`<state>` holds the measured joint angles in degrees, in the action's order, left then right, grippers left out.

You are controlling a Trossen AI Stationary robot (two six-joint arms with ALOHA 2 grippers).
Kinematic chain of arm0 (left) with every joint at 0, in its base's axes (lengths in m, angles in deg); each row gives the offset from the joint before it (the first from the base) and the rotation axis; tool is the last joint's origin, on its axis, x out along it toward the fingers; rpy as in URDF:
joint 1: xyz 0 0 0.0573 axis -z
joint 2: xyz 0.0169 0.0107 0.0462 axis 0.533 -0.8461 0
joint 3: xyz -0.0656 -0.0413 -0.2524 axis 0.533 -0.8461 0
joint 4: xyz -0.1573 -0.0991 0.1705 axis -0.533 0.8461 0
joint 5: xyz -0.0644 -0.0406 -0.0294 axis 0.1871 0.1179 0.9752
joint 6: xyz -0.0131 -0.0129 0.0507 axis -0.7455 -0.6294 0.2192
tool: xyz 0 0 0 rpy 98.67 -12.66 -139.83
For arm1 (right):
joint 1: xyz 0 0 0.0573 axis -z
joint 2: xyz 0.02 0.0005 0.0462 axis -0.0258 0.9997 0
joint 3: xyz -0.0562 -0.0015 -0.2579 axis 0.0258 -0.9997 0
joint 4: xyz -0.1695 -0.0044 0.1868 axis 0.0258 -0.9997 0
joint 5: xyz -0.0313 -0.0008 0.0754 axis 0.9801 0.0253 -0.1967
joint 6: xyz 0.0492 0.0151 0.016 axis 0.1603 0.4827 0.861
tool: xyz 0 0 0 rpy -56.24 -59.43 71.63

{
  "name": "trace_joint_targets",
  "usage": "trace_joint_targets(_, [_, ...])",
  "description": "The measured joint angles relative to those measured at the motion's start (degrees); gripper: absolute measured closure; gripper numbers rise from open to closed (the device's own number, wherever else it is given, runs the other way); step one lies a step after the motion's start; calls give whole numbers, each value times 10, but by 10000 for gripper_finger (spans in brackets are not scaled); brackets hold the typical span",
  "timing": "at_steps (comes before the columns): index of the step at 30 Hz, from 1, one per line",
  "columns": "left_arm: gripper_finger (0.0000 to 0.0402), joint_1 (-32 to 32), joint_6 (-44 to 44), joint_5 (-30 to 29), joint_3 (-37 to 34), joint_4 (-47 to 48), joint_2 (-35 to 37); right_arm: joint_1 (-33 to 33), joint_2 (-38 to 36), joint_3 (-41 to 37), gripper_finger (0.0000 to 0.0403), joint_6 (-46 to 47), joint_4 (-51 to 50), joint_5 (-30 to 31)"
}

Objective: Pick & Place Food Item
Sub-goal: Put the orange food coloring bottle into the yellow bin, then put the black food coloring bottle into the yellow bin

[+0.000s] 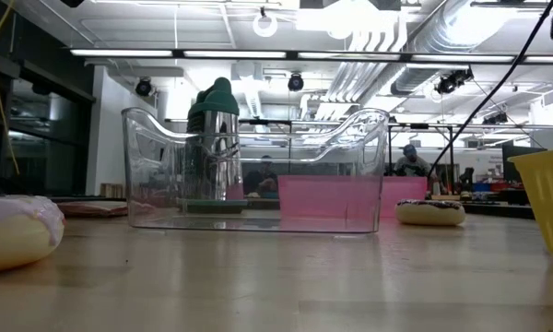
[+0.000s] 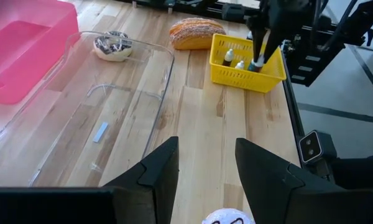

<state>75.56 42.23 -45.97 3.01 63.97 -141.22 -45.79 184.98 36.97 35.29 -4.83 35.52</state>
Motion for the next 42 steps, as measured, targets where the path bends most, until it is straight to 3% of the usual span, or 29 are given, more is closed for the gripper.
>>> trace_joint_targets(17, [249, 0, 0, 0, 0, -2, 0, 0, 24, 0, 349, 21, 0, -20])
trace_joint_targets(29, [249, 0, 0, 0, 0, -2, 0, 0, 24, 0, 307, 21, 1, -16])
trace_joint_targets(42, [249, 0, 0, 0, 0, -2, 0, 0, 24, 0, 302, 19, 3, -30])
